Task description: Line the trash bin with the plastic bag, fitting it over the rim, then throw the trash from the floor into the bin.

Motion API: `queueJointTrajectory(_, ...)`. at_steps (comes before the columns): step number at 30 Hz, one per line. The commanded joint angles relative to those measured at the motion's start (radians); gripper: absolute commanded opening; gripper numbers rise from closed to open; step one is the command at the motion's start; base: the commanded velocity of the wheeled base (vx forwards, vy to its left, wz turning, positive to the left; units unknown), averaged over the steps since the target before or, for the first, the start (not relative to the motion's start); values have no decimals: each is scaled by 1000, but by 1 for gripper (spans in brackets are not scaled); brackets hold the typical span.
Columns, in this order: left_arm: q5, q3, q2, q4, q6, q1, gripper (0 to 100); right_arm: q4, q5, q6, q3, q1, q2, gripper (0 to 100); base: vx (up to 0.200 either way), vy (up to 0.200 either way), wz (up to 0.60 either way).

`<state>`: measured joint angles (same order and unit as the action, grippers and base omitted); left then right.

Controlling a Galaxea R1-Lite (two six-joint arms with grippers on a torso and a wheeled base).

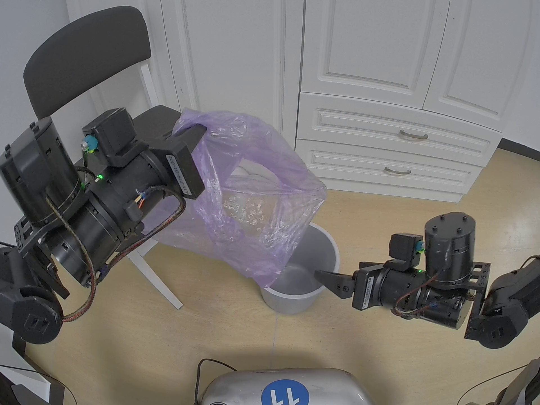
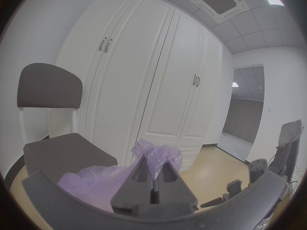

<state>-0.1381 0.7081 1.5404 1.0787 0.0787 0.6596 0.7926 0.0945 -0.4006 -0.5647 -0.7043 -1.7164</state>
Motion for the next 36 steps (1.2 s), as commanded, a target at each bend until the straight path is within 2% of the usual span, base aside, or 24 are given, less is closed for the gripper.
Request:
queueJointTrajectory(1,-18,10,-3,15,1,25,0,2,2,-15,-17,-8,-88,100,0,0,0)
queueJointTrajectory(9,-38,2,-43,24,0,61,0,211,11,-132,-40,-8,-173,100,0,0,0)
queueJointTrajectory(14,-40,2,-62,24,0,84,0,286,8,-152,-40,-8,-210,100,0,0,0)
queueJointTrajectory(20,-95,4,-100,24,-5,141,0,402,11,-179,-32,-1,-230,100,0,0,0)
queueJointTrajectory(27,-97,4,-132,24,-7,164,0,419,33,-176,-37,5,-196,100,0,0,0)
queueJointTrajectory(32,-97,7,-140,24,-7,166,0,409,27,-172,-21,9,-143,100,0,0,0)
queueJointTrajectory(36,-98,5,-166,24,-5,198,0,419,22,-179,-27,9,-172,100,0,0,0)
